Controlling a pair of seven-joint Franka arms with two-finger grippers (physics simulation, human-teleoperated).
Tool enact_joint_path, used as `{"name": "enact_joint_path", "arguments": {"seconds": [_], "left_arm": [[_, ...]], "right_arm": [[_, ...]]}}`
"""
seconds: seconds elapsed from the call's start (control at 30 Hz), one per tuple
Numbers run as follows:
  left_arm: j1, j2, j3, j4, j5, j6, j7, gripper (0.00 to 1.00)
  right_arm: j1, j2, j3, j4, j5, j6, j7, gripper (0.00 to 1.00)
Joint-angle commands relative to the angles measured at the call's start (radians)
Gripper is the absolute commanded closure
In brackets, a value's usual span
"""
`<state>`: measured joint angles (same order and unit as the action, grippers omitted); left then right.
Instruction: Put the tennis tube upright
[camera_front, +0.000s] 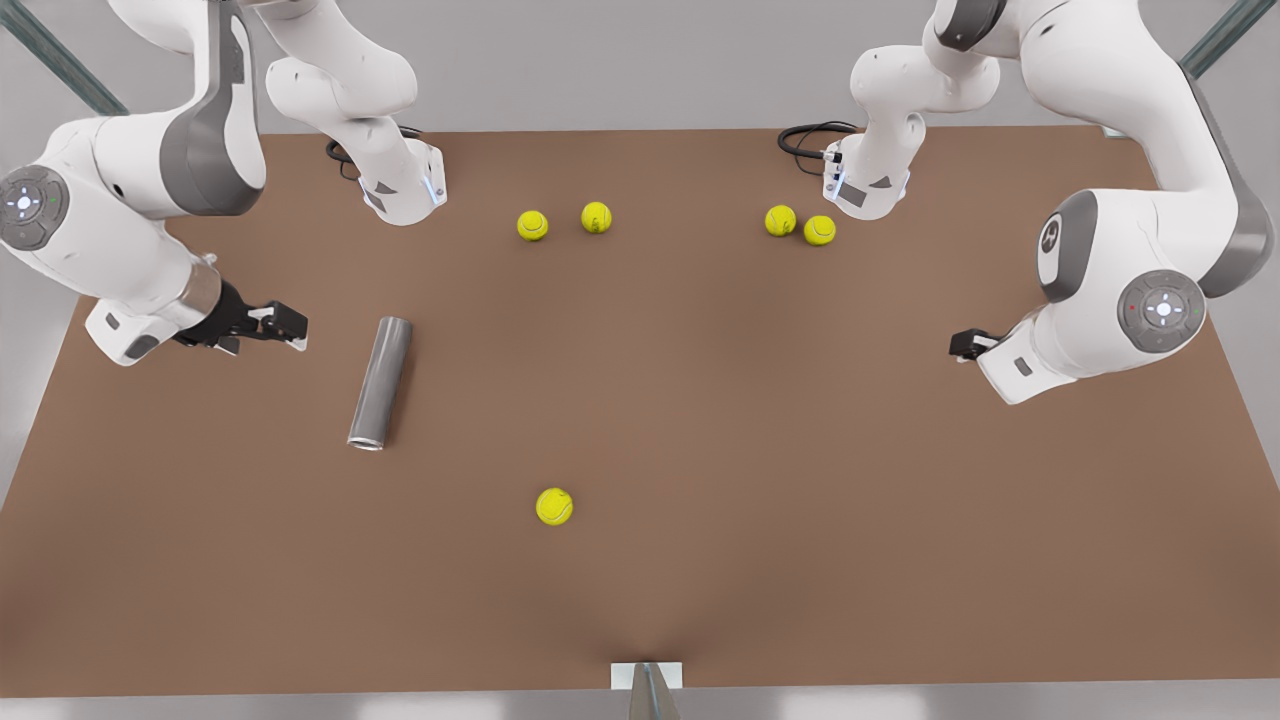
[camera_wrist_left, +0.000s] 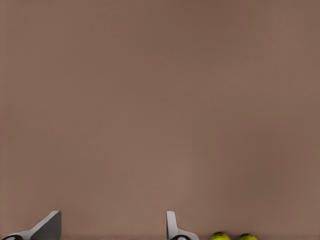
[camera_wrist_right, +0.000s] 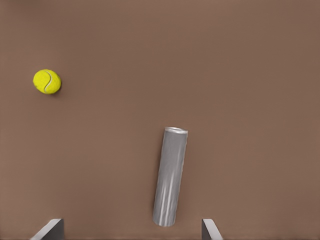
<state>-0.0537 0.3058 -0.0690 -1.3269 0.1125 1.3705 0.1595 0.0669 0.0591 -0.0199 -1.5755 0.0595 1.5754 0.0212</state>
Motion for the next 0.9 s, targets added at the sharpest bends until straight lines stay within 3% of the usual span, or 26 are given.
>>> {"name": "enact_joint_path", "arguments": {"seconds": [0.0,0.07,0.13,0.17,0.27,0.37,0.47,0.87], "left_arm": [[0.0,-0.001,0.0,0.0,0.0,0.001,0.0,0.0],[0.0,0.001,0.0,0.0,0.0,-0.004,0.0,0.0],[0.0,0.003,0.0,0.0,0.0,-0.005,0.0,0.0],[0.0,0.004,0.0,-0.002,0.0,-0.005,0.0,0.0],[-0.002,0.006,0.0,-0.008,-0.002,-0.005,0.0,0.0],[0.0,0.006,-0.002,-0.009,-0.002,-0.005,0.0,0.0],[0.0,0.007,-0.002,-0.015,-0.017,-0.004,0.0,0.0],[0.008,0.073,0.003,-0.015,-0.017,0.039,0.0,0.0]], "right_arm": [[-0.009,-0.001,0.0,-0.003,0.0,0.0,0.002,0.0],[-0.007,-0.001,0.0,-0.04,-0.001,0.0,0.003,0.0],[-0.001,-0.01,0.008,-0.24,0.006,0.006,-0.009,0.0],[0.005,-0.012,0.029,-0.356,0.008,0.086,0.006,0.0],[0.018,-0.01,0.095,-0.483,0.0,0.224,0.247,0.0],[0.01,-0.01,0.095,-0.595,-0.001,0.39,0.281,0.0],[-0.041,-0.008,0.095,-0.617,-0.027,0.397,0.097,0.0],[-0.073,0.027,0.095,-0.712,-0.027,0.555,0.178,0.0]]}}
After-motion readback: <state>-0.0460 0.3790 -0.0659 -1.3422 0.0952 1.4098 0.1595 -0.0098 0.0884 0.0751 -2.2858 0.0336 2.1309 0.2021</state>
